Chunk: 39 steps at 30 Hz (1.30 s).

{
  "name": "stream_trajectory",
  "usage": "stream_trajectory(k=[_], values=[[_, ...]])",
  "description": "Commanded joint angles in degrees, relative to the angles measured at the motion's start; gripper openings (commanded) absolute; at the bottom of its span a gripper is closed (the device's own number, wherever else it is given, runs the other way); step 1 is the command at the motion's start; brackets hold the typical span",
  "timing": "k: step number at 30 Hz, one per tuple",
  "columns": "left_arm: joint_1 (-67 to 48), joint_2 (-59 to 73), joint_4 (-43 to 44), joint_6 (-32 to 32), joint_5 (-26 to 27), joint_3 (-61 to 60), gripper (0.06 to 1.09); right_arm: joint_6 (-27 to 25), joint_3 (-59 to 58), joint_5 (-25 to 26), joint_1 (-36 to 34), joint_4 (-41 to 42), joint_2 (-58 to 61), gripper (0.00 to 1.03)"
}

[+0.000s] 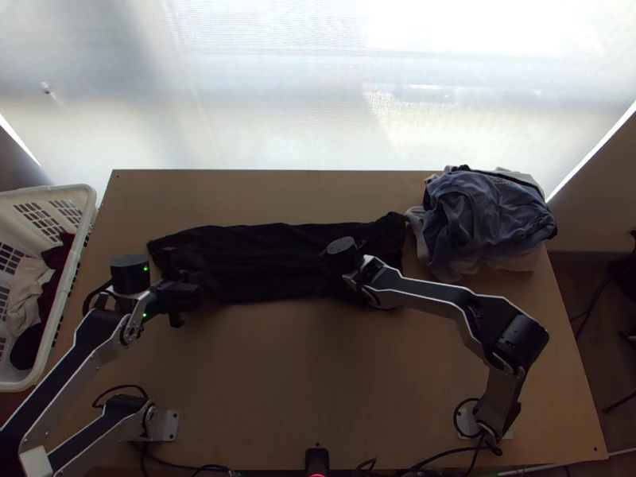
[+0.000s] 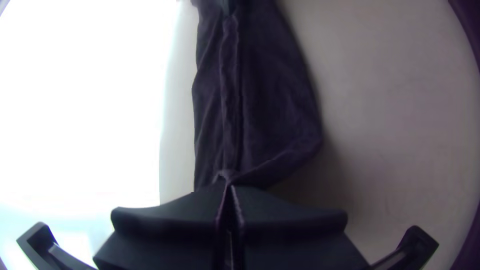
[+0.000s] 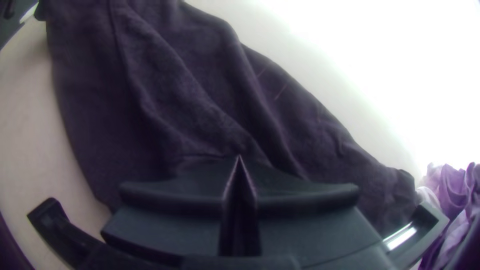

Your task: Fold the t-shirt

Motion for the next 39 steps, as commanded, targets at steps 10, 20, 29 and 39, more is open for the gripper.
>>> stream_trajectory(k=[10, 20, 29, 39], values=[[-13.6, 17.4, 11.0, 3.3, -2.6, 10.5, 0.1, -0.2, -3.3, -0.1, -2.1, -1.2, -8.5, 0.03], [-18.7, 30.2, 13.8, 5.4, -2.8, 20.8, 0.1, -0.2, -6.0, -0.2, -7.5, -2.8, -20.5, 0.03], [-28.9, 39.0, 14.2, 5.3, -4.0, 31.4, 0.1, 0.7, -14.3, -0.6, -17.0, -9.2, -36.4, 0.03], [-40.4, 45.0, 14.1, 5.2, -4.7, 40.0, 0.1, 1.5, -22.0, -1.2, -23.9, -16.6, -49.3, 0.03]])
